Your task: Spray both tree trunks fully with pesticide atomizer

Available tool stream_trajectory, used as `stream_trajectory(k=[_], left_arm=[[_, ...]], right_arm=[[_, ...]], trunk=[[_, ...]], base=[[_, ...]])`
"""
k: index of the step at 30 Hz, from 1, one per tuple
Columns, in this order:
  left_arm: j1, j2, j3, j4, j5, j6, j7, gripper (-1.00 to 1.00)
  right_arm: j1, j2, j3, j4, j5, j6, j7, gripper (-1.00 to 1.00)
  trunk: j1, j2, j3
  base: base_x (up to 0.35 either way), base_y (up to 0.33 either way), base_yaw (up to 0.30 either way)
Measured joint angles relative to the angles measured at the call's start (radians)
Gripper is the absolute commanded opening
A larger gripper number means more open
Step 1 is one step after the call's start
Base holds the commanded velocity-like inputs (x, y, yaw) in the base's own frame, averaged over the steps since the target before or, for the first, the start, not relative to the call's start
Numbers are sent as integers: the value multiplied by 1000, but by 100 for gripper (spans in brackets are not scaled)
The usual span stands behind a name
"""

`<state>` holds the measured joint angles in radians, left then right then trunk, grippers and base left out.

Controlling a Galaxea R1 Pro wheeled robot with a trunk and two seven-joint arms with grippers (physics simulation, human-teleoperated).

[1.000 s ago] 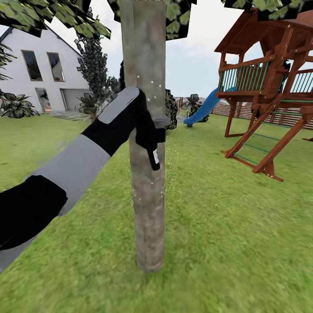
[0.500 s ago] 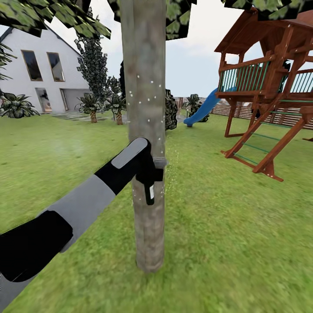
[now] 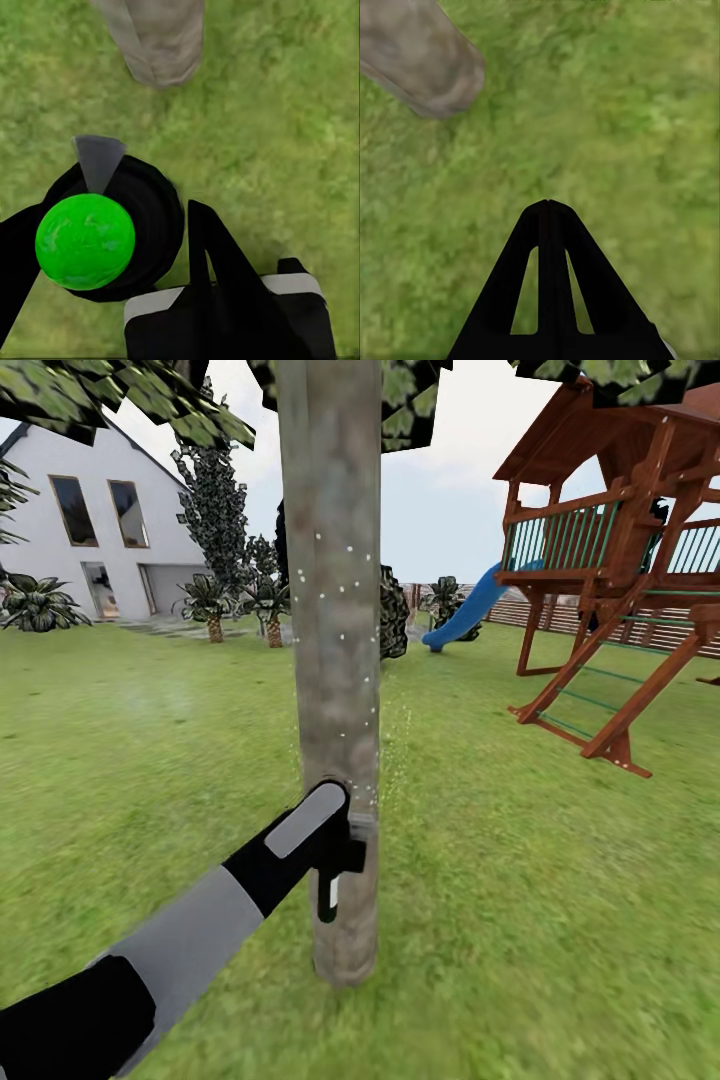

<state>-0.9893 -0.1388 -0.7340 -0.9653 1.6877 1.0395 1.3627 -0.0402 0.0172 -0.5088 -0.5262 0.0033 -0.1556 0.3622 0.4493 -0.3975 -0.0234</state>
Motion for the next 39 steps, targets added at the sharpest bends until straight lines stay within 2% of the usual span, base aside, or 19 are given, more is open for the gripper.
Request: stream_trajectory(k=[5, 10, 12, 16, 21, 32, 39], left_arm=[[27, 19, 0, -14, -12, 1, -23, -100], [86, 33, 5, -14, -92, 0, -150, -100], [99, 34, 6, -13, -107, 2, -178, -100], [103, 34, 6, -12, -113, -1, -188, -100], [104, 36, 6, -8, -114, -53, -189, -100], [104, 38, 6, -12, -113, -58, -189, -100], [104, 40, 5, -14, -114, -58, -189, -100]], right_arm=[[0, 0, 1, 0, 3, 0, 1, -100], [0, 0, 1, 0, 4, 0, 2, -100], [0, 0, 1, 0, 4, 0, 2, -100], [0, 0, 2, 1, 4, 0, 2, -100], [-1, 0, 2, 0, 4, 0, 2, -100], [0, -2, 0, 0, -2, 0, 2, -100], [0, -1, 0, 1, -2, 0, 2, -100]], trunk=[[0, 0, 0], [0, 0, 0], [0, 0, 0], [0, 0, 0], [0, 0, 0], [0, 0, 0], [0, 0, 0]], base=[[0, 176, -50], [0, 321, -207], [0, 331, -238], [0, 332, -79], [0, 333, -58], [0, 333, -226], [0, 333, -50]])
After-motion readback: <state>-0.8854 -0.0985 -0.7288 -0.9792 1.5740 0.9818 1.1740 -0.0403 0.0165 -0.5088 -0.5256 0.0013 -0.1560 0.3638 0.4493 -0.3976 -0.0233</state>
